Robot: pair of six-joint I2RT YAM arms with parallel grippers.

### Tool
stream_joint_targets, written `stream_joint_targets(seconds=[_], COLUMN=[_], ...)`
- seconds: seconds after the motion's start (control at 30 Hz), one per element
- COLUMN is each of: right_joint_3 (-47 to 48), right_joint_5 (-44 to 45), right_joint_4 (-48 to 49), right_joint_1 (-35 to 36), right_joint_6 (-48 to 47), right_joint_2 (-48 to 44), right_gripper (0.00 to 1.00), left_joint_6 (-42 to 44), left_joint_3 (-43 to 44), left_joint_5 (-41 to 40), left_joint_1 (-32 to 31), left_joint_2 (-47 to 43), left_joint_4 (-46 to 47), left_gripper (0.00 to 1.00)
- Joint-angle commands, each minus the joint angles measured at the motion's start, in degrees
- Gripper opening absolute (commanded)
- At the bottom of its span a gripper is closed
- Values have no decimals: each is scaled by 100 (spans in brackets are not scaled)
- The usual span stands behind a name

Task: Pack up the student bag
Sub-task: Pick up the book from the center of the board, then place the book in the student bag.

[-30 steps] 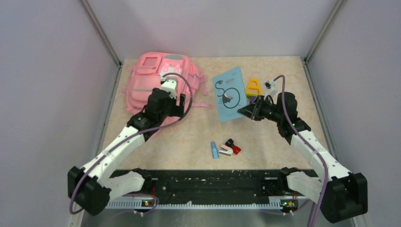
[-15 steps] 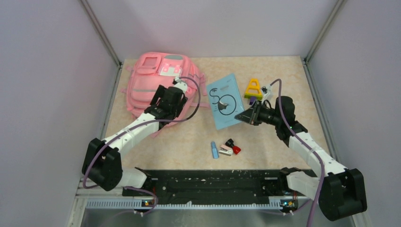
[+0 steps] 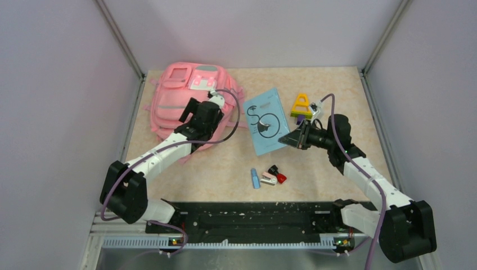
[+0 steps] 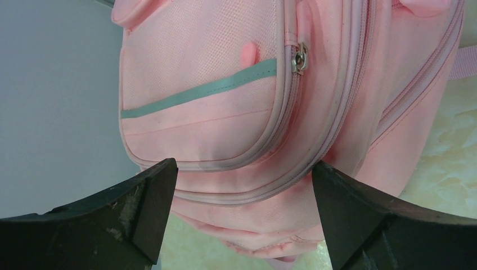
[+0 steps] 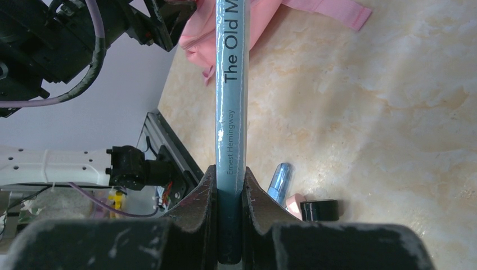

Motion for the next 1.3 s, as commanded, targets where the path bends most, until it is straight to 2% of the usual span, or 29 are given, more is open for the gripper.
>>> stream_joint_targets(seconds=[0.0,0.33,0.43,0.6,0.73,0.83,0.9,0.93,1.07,1.27], right_joint_3=[91,118,118,101,83,67,43,39,94,314], right_joint_5=[-266,-350,-351,-377,-443,-533,-621,-676,-904,-803], right_joint_4=[742,738,751,805,834,849,908,948,1158,1541], right_joint_1=[-66,-70,-65,-67,-68,-68,-70,-57,79,802], right_joint_6=[0,0,2,7,48,103,181,244,565,1064], right_joint_2=[-115,-70,-45,-10,-26,-48,-38,-17,183,619], right_gripper=[0,0,0,0,0,0,0,0,0,0], left_joint_6=[231,334,361,593,946,1205,1344,1373,1518,1576], left_joint_3=[333,267,192,-196,-416,-486,-441,-393,55,1007], left_joint_5=[-291,-331,-374,-488,-565,-508,-376,-271,212,563], left_joint_1=[55,215,221,224,221,229,207,178,-136,-278], left_joint_2=[-85,-284,-308,-185,-10,12,-79,-165,-614,-655], left_joint_4=[674,835,987,1927,2654,3020,3100,3045,2667,1511], left_gripper=[93,93,90,75,57,29,3,0,0,0])
